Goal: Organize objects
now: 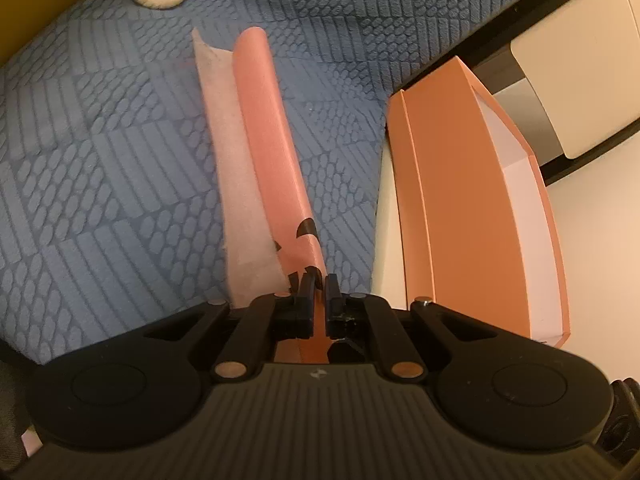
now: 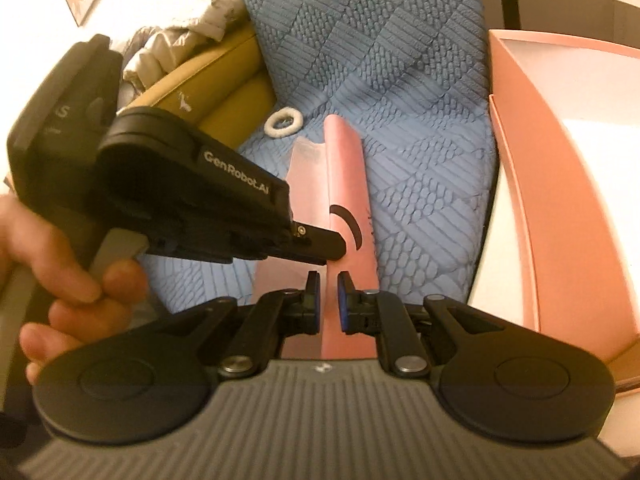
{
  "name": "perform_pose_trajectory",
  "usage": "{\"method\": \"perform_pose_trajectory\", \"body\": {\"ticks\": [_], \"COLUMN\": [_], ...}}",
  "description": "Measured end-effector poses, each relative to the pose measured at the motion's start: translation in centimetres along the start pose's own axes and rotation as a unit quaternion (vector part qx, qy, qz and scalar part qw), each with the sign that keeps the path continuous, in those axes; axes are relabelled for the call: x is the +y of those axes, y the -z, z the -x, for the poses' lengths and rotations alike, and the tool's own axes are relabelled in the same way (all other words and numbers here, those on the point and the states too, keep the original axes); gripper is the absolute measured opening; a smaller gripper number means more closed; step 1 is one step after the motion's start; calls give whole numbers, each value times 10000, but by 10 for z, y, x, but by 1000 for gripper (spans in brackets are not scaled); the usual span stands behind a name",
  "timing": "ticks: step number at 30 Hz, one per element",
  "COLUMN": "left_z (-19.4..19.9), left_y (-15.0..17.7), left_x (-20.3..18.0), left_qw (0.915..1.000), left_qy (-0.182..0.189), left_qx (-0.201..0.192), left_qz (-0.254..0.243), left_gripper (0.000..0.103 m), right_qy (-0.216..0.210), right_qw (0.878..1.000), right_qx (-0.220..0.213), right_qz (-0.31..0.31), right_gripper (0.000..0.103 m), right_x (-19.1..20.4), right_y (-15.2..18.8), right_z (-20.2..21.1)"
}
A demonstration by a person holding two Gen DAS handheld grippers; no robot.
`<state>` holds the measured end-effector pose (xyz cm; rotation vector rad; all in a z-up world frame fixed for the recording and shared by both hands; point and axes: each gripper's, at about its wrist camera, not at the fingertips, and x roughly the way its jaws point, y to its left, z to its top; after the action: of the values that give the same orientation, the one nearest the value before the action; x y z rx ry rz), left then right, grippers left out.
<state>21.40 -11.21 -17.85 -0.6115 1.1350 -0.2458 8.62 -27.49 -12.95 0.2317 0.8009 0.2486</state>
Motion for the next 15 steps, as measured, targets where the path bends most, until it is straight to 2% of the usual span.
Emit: {"method": "perform_pose_trajectory", "body": {"ticks": [4,5,7,9,15], "left_z": [1,0,-2,-2,3], "left_y": [-2,-2,-3,-4,-6], "left_x": [9,11,11,12,14], "left_qw": [9998,9997,9996,9997,9999], "left_qy": [105,168,196,185,-87], "left_qx": [27,43,69,73,21], "left_qz": [141,166,164,134,-63], "left_gripper": [6,5,5,5,6], "right_qy": [282,344,531,776,532], "right_qw": [9993,9990,9974,9946,9965], "right_qx": [131,170,276,364,267], "right_qz": [213,239,410,577,587], "right_gripper": [14,16,30,30,29], "right_x": [16,18,23,28,31], "right_y": [-2,-1,-1,4,5], "right_z": [-10,-10,-15,-16,-11]}}
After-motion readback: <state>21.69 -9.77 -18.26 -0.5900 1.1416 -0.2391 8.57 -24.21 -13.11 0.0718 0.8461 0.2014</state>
